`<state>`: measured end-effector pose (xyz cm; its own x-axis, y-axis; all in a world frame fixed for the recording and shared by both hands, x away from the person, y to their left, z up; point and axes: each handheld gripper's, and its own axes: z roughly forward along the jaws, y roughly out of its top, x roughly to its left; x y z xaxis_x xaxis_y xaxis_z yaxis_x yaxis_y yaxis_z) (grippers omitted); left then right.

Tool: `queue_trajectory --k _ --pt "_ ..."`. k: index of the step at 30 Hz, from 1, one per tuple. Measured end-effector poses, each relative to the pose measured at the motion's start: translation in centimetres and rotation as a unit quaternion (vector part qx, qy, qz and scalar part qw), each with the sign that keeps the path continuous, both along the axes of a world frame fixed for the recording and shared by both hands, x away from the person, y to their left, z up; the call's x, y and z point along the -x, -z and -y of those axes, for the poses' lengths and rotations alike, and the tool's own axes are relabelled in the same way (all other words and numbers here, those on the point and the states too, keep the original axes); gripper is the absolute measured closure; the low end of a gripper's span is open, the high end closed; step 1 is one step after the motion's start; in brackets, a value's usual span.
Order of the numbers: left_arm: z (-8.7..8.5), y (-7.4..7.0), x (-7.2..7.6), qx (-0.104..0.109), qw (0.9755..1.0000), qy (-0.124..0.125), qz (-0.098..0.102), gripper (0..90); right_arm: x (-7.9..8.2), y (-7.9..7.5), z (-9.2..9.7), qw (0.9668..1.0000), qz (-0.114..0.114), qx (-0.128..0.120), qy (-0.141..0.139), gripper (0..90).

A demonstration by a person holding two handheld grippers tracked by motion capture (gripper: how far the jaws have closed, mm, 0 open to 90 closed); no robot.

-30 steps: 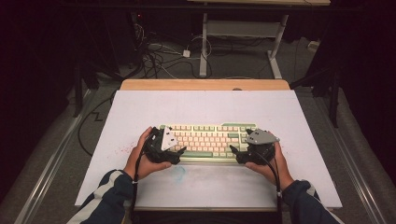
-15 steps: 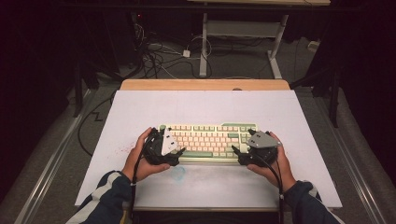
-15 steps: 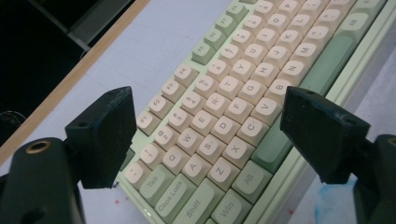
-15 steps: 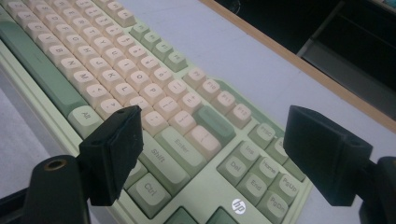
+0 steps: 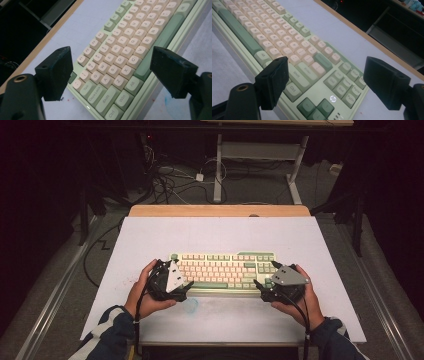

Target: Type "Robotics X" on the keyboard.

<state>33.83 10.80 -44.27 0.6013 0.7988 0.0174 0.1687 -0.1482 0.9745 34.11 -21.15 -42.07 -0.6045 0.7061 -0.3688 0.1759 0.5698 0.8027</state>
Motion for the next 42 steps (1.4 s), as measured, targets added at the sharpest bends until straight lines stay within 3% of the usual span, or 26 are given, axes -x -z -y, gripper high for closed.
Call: queue_trajectory --k 13,25,33,42 --pt "-1.9 -0.2 1.2 0.012 0.9999 -0.008 0.006 17.2 1.8 -0.3 1.7 0.9998 0.019 0.003 0.007 21.1" --pt "-4.1 0.1 1.7 0.023 0.9993 -0.027 0.004 16.3 2.3 -0.1 3.5 0.9994 0.015 -0.001 0.031 21.1" --pt "-5.7 1.2 1.9 0.021 0.9989 -0.042 -0.005 16.3 2.4 0.4 5.3 0.9984 0.010 -0.009 0.055 21.1" --pt "-7.1 2.8 1.9 0.019 0.9979 -0.059 -0.019 16.3 2.3 1.9 7.8 0.9959 -0.007 -0.023 0.087 21.2"
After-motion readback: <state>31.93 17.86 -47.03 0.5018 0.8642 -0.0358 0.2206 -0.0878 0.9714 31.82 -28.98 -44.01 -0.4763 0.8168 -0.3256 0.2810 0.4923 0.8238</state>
